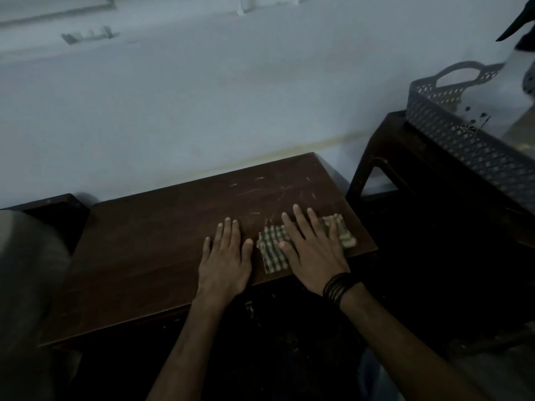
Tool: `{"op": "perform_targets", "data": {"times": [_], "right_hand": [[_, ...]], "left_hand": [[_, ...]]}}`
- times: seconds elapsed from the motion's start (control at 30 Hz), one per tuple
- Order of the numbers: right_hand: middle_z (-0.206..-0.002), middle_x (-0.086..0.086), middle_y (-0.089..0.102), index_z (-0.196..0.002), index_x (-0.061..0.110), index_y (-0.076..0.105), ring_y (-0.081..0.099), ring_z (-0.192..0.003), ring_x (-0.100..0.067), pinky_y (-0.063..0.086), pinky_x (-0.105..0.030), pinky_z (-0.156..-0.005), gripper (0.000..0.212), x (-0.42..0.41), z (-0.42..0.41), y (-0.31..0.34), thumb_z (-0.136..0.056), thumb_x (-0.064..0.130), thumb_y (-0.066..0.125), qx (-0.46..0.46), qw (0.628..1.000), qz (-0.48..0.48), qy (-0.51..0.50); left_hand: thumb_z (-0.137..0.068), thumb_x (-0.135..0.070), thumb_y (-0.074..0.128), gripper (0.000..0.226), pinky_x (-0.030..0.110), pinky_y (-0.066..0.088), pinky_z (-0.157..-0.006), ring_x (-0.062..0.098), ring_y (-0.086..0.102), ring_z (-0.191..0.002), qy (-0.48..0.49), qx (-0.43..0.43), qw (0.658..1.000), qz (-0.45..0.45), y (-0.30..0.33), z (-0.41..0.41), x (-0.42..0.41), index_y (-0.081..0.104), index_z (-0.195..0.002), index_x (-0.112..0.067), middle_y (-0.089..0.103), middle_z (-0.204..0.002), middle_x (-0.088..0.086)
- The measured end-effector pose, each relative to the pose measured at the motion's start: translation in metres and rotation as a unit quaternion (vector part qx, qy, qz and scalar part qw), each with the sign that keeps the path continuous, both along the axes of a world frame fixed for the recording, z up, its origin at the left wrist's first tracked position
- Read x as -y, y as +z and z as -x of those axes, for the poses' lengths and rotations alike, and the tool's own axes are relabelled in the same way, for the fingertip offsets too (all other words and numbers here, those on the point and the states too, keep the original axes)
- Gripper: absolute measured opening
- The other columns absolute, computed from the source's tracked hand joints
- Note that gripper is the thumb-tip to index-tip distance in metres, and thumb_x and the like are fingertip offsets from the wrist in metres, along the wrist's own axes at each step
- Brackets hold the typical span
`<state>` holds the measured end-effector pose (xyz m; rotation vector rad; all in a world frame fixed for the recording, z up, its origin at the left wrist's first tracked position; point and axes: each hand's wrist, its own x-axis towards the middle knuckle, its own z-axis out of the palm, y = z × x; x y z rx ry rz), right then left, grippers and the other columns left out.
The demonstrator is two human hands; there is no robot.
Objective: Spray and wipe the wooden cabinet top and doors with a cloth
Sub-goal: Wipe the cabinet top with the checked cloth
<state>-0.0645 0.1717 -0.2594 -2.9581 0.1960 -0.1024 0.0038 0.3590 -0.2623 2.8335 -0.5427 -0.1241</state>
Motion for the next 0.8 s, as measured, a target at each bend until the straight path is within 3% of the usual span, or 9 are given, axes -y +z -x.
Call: {"op": "perform_targets", "data": {"times": [0.1, 0.23, 0.5, 0.6, 0.7, 0.8], "right_hand": [[-0.167, 0.003, -0.002, -0.158, 0.035, 0.01, 0.001, -0.153, -0.027, -0.004, -0.066, -0.116, 0.065, -0.011, 0.018, 0.0, -0.097, 0.055, -0.001, -0.016, 0.999, 0.002, 0.033], [-0.166, 0.004, -0.01, -0.157, 0.036, 0.006, -0.01, -0.153, -0.026, -0.017, -0.062, -0.112, 0.072, -0.021, 0.014, 0.004, -0.095, 0.07, 0.009, -0.047, 0.998, -0.023, 0.023], [-0.167, 0.003, -0.008, -0.158, 0.036, 0.003, -0.01, -0.153, -0.028, -0.01, -0.067, -0.114, 0.064, -0.027, -0.091, 0.008, -0.101, 0.062, 0.015, -0.095, 0.995, -0.023, 0.019], [-0.166, 0.004, 0.013, -0.156, 0.032, 0.023, 0.008, -0.153, -0.023, -0.002, -0.061, -0.118, 0.053, -0.031, -0.093, 0.012, -0.106, 0.048, 0.024, -0.046, 0.998, -0.038, 0.035], [-0.15, 0.0, 0.048, -0.141, 0.022, 0.054, 0.038, -0.139, -0.023, 0.02, -0.044, -0.118, 0.04, -0.037, -0.082, 0.013, -0.104, 0.035, 0.043, 0.081, 0.995, -0.042, 0.047], [-0.142, -0.002, 0.053, -0.134, 0.017, 0.061, 0.045, -0.129, -0.024, 0.033, -0.036, -0.109, 0.045, -0.036, -0.08, 0.017, -0.099, 0.044, 0.053, 0.102, 0.99, -0.085, 0.055]], "left_hand": [[-0.106, -0.043, 0.013, 0.059, 0.041, -0.003, -0.124, 0.011, -0.009, -0.153, 0.008, 0.007, 1.0, -0.009, 0.0, -0.02, -0.015, 0.002, -0.159, -0.019, -0.006, -0.167, -0.004], [-0.106, -0.043, 0.013, 0.058, 0.043, -0.001, -0.124, 0.013, -0.007, -0.153, 0.015, 0.017, 0.999, -0.038, -0.001, -0.052, -0.036, 0.002, -0.159, -0.022, -0.004, -0.167, -0.003], [-0.107, -0.04, 0.016, 0.057, 0.041, 0.003, -0.124, 0.013, -0.002, -0.154, 0.007, 0.036, 0.999, -0.033, -0.004, -0.057, -0.037, 0.006, -0.16, -0.023, 0.0, -0.167, -0.003], [-0.107, -0.039, 0.017, 0.056, 0.041, 0.002, -0.124, 0.014, -0.003, -0.154, 0.003, 0.034, 0.999, -0.028, -0.001, -0.055, -0.039, 0.007, -0.16, -0.022, 0.0, -0.167, -0.002], [-0.107, -0.039, 0.017, 0.056, 0.04, 0.002, -0.124, 0.013, -0.003, -0.154, 0.003, 0.027, 0.999, -0.022, 0.0, -0.056, -0.04, 0.006, -0.16, -0.022, 0.0, -0.167, -0.002], [-0.107, -0.039, 0.018, 0.056, 0.04, 0.002, -0.124, 0.013, -0.003, -0.154, 0.0, 0.026, 0.999, -0.021, 0.001, -0.056, -0.04, 0.007, -0.16, -0.022, 0.0, -0.167, -0.002]]}}
